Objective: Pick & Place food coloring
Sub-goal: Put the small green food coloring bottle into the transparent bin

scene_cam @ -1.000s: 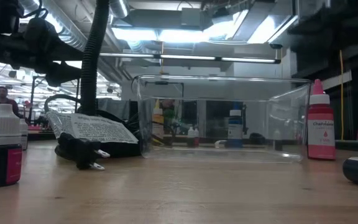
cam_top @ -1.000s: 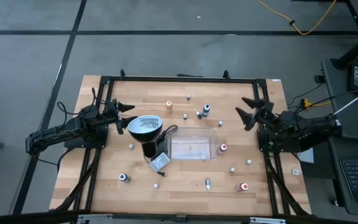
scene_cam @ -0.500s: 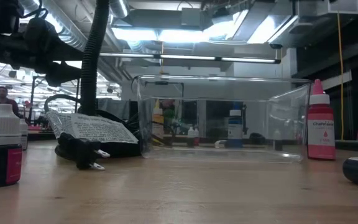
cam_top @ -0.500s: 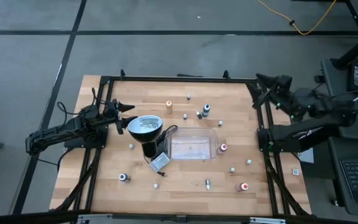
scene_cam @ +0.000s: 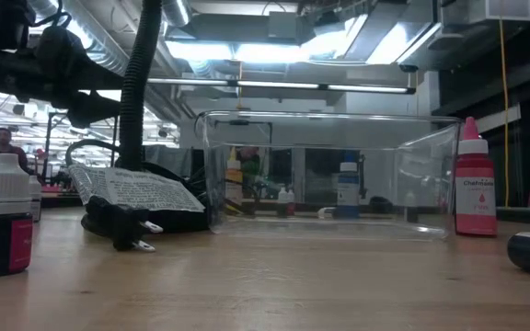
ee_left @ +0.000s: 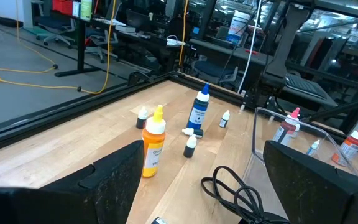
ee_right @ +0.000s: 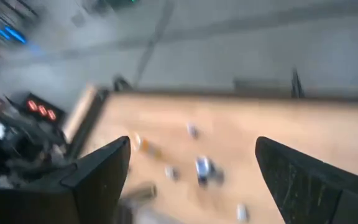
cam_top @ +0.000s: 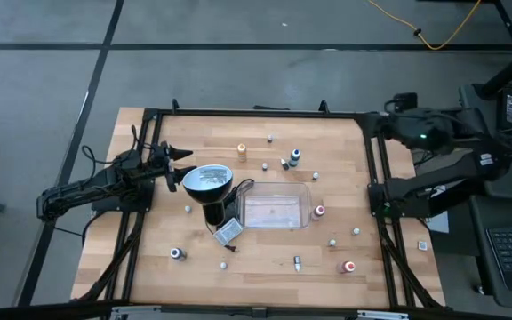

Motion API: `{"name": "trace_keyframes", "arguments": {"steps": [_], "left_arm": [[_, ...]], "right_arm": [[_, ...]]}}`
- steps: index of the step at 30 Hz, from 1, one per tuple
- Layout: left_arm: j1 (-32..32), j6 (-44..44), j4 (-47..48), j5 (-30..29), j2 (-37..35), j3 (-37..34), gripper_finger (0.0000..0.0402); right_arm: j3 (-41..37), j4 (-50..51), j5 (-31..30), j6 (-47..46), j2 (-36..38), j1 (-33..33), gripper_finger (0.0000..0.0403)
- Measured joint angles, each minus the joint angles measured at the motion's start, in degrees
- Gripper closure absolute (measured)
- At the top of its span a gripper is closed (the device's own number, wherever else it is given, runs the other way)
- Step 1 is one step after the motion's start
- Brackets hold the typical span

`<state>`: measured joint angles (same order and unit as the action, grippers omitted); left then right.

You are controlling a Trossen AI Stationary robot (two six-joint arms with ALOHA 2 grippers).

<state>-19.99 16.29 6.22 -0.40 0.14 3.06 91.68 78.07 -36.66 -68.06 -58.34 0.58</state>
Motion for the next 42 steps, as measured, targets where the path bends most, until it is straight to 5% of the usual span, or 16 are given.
{"name": "trace_keyframes", "arguments": {"steps": [8,18,30,42], "left_arm": [[0.02,0.00,0.00,0.00,0.00,-0.01,0.0080],[0.02,-0.02,0.00,0.00,0.00,0.01,0.0080],[0.01,-0.01,0.00,0.00,0.00,0.01,0.0080],[0.02,-0.02,0.00,0.00,0.00,0.01,0.0080]], "right_arm": [[0.77,8.50,19.80,-2.37,-7.58,-2.74,0.0056],[0.75,9.93,22.29,-3.92,-18.04,-1.10,0.0056],[0.64,10.12,26.51,-16.89,-31.97,4.78,0.0056],[-12.34,3.66,32.20,-35.15,-27.61,11.22,0.0056]]}}
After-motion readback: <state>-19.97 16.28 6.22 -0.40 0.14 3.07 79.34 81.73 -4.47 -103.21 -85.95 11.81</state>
